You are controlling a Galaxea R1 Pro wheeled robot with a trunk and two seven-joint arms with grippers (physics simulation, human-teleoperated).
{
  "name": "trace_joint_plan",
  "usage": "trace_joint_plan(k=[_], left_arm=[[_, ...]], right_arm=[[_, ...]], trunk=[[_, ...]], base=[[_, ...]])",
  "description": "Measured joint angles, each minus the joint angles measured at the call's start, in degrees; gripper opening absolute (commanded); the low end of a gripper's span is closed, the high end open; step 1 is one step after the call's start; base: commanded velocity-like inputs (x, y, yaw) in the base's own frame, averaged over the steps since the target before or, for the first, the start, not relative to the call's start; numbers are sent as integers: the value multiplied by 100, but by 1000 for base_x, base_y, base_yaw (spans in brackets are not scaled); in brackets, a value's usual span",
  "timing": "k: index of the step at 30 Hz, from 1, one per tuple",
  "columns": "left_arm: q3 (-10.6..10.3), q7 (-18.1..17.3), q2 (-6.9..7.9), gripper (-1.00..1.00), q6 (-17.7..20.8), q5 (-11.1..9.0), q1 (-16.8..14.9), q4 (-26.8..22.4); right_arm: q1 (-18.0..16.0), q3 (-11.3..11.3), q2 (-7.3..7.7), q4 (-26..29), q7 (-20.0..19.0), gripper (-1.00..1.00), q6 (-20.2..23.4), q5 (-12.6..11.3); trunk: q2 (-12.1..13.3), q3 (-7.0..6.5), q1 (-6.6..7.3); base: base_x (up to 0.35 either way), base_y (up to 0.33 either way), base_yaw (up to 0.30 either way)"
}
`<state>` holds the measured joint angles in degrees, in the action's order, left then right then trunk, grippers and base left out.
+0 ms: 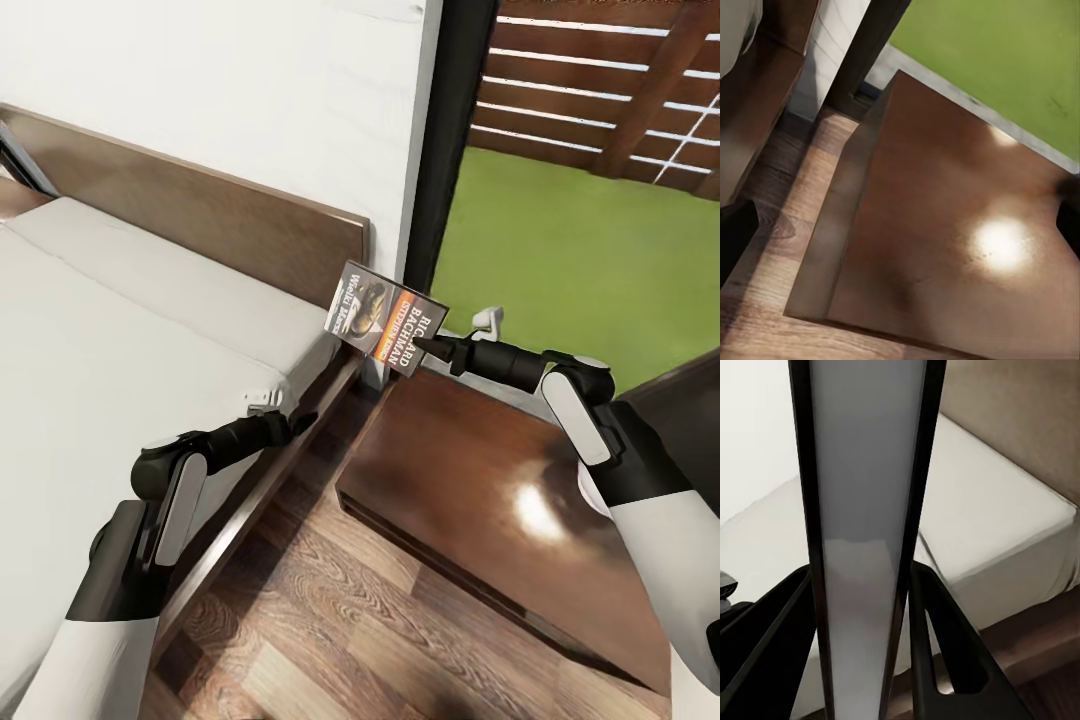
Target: In the bedroom, move the book from the bed onto either nightstand, and place the two sandals side by side next to the bed.
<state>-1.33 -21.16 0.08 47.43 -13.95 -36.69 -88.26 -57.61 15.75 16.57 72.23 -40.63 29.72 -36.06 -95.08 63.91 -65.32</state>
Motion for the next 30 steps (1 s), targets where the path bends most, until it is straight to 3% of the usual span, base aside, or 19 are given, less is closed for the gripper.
trace_joint_plan(k=[30], left_arm=[[0, 0, 0, 100, 0, 0, 1, 5]], right_arm=[[0, 0, 0, 0, 0, -100, -8, 0]], trunk=[[-1203, 259, -659]], base=[[-21, 0, 0]])
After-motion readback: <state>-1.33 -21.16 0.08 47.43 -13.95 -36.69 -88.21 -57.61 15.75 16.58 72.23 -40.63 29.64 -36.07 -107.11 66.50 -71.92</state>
